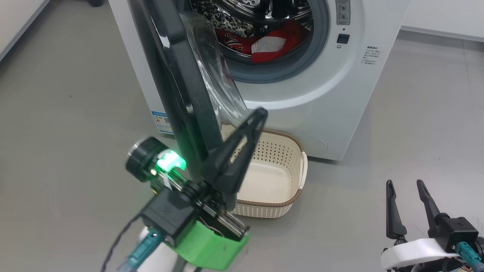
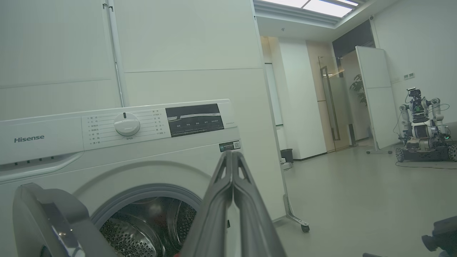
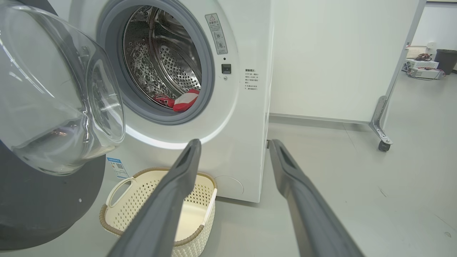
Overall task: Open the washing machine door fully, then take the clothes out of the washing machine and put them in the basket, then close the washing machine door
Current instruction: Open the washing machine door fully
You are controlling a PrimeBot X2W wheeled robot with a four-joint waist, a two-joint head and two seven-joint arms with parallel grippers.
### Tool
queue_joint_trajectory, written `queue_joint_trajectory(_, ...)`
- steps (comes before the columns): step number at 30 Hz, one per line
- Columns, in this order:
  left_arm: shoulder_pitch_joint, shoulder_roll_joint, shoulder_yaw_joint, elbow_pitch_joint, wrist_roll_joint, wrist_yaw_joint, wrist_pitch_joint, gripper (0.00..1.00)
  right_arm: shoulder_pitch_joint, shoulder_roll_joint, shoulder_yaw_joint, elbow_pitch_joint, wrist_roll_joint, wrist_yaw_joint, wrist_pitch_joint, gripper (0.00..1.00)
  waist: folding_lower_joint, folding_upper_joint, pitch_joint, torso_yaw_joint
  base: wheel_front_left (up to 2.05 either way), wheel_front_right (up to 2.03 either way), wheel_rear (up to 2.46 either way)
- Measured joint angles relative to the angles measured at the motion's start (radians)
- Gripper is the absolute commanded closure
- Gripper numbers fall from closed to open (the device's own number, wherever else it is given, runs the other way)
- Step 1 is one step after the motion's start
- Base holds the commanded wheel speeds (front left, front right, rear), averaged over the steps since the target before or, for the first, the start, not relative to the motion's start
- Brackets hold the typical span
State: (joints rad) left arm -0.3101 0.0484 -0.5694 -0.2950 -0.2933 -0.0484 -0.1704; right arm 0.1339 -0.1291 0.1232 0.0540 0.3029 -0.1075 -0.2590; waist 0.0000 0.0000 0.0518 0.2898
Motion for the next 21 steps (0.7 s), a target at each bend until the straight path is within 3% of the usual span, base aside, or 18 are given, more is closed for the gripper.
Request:
queue_joint_trajectory(8,0.129,0.002,-0.128,0.066,-0.068,-0.003,0.144,1.00,0.000,0.004,-0.013,0.000,-0.003,0.004,0.000,0.00,0.0000,0.0000,0.014,-0.008,0.00,0.00,0.00)
queue_joint_trajectory(21,0.152,0.002,-0.081,0.202,-0.030,0.125,0.187,1.00,-0.002,0.005,-0.028,0.000,-0.007,0.018,0.000,0.00,0.0000,0.0000,0.041,-0.022,0.00,0.00,0.00)
